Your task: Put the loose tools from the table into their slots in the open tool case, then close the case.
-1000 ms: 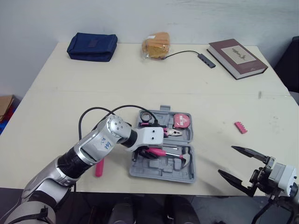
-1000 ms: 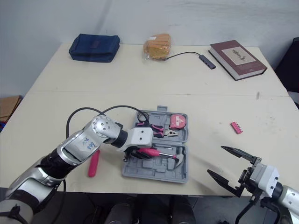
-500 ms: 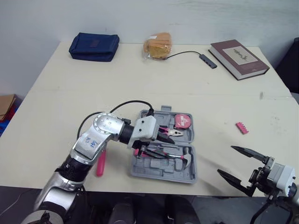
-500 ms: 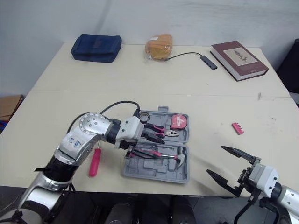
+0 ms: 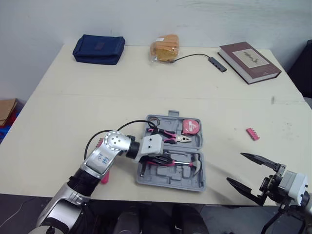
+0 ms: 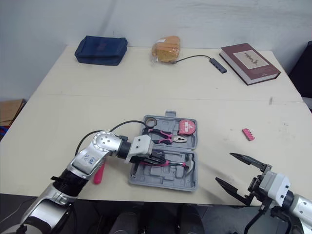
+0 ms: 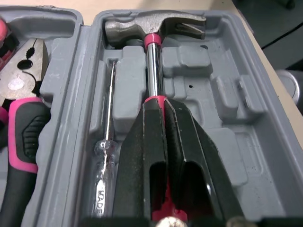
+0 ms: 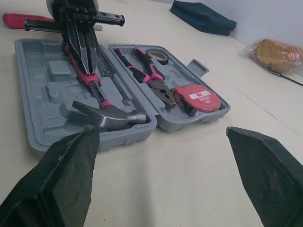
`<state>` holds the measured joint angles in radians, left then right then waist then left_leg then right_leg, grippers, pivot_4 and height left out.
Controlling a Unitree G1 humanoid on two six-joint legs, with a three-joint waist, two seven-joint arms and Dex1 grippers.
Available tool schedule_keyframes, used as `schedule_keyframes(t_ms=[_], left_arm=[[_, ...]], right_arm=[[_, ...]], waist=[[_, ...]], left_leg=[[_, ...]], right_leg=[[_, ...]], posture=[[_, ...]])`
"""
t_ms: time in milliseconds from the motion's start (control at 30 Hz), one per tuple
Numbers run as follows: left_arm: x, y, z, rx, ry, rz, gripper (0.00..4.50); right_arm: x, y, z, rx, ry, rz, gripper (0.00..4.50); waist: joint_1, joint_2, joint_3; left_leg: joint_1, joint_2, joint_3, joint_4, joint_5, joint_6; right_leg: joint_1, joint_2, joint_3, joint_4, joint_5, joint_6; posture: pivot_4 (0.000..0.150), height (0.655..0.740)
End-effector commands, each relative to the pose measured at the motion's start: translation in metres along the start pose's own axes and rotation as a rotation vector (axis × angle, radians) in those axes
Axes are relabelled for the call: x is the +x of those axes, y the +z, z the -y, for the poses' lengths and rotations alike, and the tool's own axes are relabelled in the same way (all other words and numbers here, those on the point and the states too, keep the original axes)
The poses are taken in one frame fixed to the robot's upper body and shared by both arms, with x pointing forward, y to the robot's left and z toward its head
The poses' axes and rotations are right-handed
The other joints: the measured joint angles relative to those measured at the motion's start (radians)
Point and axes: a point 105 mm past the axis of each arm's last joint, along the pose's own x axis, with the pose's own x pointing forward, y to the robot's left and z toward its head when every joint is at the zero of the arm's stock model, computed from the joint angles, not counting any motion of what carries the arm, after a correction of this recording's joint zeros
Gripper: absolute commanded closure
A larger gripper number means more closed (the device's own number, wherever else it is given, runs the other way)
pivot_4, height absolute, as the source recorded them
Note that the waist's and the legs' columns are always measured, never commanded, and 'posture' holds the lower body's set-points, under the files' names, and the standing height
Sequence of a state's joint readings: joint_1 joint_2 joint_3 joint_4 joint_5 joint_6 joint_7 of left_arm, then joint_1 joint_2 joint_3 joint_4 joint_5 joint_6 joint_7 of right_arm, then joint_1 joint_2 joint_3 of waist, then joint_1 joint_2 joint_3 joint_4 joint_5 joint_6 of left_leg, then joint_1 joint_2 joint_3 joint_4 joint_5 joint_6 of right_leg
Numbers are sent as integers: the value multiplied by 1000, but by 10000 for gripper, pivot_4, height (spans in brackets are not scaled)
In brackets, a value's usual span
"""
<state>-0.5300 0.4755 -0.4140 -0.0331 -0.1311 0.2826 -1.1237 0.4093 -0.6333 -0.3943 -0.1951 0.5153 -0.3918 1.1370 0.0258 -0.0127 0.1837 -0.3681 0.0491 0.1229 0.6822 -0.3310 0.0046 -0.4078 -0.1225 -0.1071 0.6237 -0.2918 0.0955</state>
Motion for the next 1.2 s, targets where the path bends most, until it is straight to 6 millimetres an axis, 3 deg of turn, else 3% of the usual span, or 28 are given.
schedule_keyframes(t_ms=[33, 300, 433, 533, 700, 800, 933, 1067, 1167, 1200], left_arm=[[6, -20, 7, -35, -12, -91, 44282], [14, -48, 13, -90, -3, -222, 44282], [16, -63, 14, -153, 18, -312, 44282], [16, -71, 17, -176, -3, -366, 44282], [17, -64, 15, -171, -33, -363, 44282], [12, -30, 8, -102, -63, -176, 44282], [-16, 14, -1, 33, -71, 79, 44282], [-65, 19, -16, 58, 63, 162, 44282], [-110, 8, -35, -96, 286, 190, 36943], [-129, 4, -40, -149, 365, 204, 32427]], right_arm=[[0, 7, 1, -26, -7, 16, 0], [-1, 7, 2, -26, -26, 11, 0], [-1, 6, 0, -25, -21, 2, 0], [2, 11, 13, -59, -39, 16, 0], [5, 14, 18, -73, -53, 25, 0], [2, 16, 20, -82, -80, 23, 0], [-8, 20, 28, -103, -117, 6, 0], [-29, 23, 41, -137, -147, -51, 0], [-49, 24, 52, -150, -193, -99, 0], [-59, 22, 56, -152, -212, -123, 0]], waist=[[0, 1, -1], [2, 7, -9], [2, 8, -12], [0, 10, -16], [2, 16, -23], [1, 17, -24], [-6, 17, -19], [-6, 16, -12], [-5, 14, -11], [-5, 13, -9]], left_leg=[[0, 0, 0, 0, 0, 0], [1, -1, -1, 0, -1, 3], [13, -1, -3, 0, -9, 12], [17, -1, -3, -1, -11, 13], [20, 0, -6, -1, -13, 13], [19, 0, -7, -1, -13, 13], [14, 1, -5, -1, -13, 13], [6, 0, -3, -1, -8, 7], [6, -1, -2, -1, -10, 10], [7, -1, -2, -1, -11, 12]], right_leg=[[0, -1, 0, 0, 0, 0], [2, -4, -2, -1, 1, 1], [17, -6, -5, -5, 1, 2], [23, -8, -4, -8, 1, 3], [31, -10, -1, -15, 2, 4], [30, -10, -1, -16, 2, 4], [23, -11, 0, -14, 2, 3], [11, -8, 0, -7, 1, 3], [11, -8, -2, -7, 1, 3], [11, -8, -3, -7, 1, 3]], posture=[[1500, 7400], [1500, 7400], [1500, 7400], [1500, 7400], [1500, 7400], [1500, 7400], [1500, 7400], [1500, 7400], [1500, 7400], [1500, 7400]])
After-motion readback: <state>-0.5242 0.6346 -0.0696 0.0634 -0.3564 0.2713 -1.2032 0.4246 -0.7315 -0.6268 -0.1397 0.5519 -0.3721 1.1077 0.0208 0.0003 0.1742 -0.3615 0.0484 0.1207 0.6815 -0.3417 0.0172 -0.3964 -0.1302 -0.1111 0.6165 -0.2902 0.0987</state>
